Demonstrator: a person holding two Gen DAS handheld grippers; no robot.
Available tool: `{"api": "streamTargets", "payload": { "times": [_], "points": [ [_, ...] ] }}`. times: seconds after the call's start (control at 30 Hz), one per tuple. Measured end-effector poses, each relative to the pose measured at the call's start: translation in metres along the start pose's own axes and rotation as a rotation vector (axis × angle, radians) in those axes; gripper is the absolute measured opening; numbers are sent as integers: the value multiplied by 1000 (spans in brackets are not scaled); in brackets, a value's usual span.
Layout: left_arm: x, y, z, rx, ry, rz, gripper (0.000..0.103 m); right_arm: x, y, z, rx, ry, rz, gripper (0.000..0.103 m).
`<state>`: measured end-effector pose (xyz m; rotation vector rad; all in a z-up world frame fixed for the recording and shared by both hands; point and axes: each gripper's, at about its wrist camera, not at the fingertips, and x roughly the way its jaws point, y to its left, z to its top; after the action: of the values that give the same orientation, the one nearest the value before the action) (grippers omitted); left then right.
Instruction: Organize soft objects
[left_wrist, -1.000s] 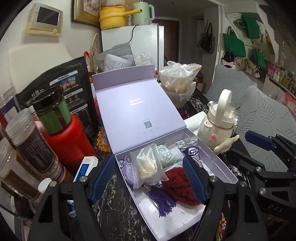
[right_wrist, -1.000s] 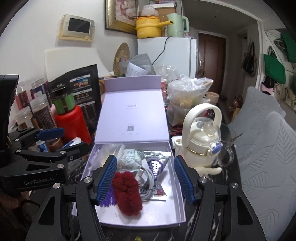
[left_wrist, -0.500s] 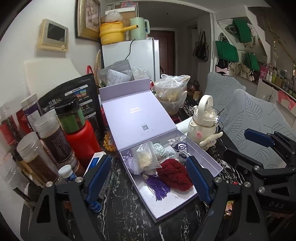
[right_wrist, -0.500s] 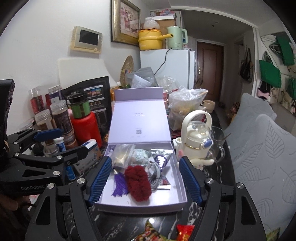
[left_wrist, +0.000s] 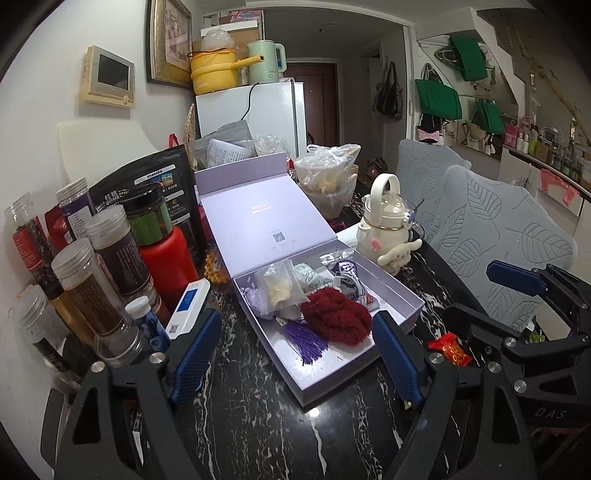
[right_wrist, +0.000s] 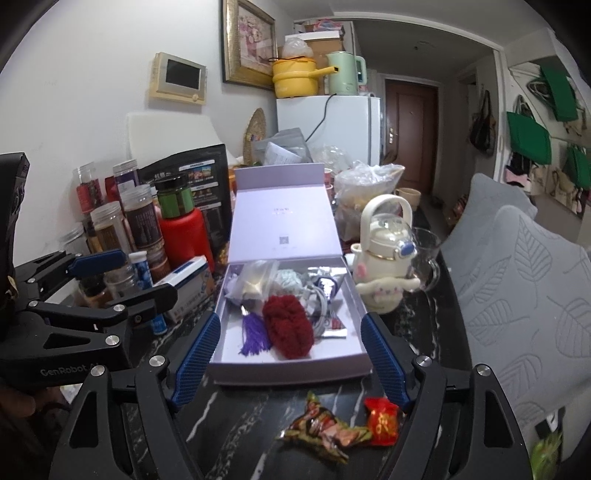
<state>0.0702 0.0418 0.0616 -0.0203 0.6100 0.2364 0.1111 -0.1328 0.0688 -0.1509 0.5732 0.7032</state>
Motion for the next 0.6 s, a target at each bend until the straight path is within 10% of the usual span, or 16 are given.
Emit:
{"api": "streamTargets", "payload": {
  "times": [0.6],
  "points": [
    [-20,-21,-48,5,19,-81,84,-32,-6,-59,64,68,-63,81]
  ]
}}
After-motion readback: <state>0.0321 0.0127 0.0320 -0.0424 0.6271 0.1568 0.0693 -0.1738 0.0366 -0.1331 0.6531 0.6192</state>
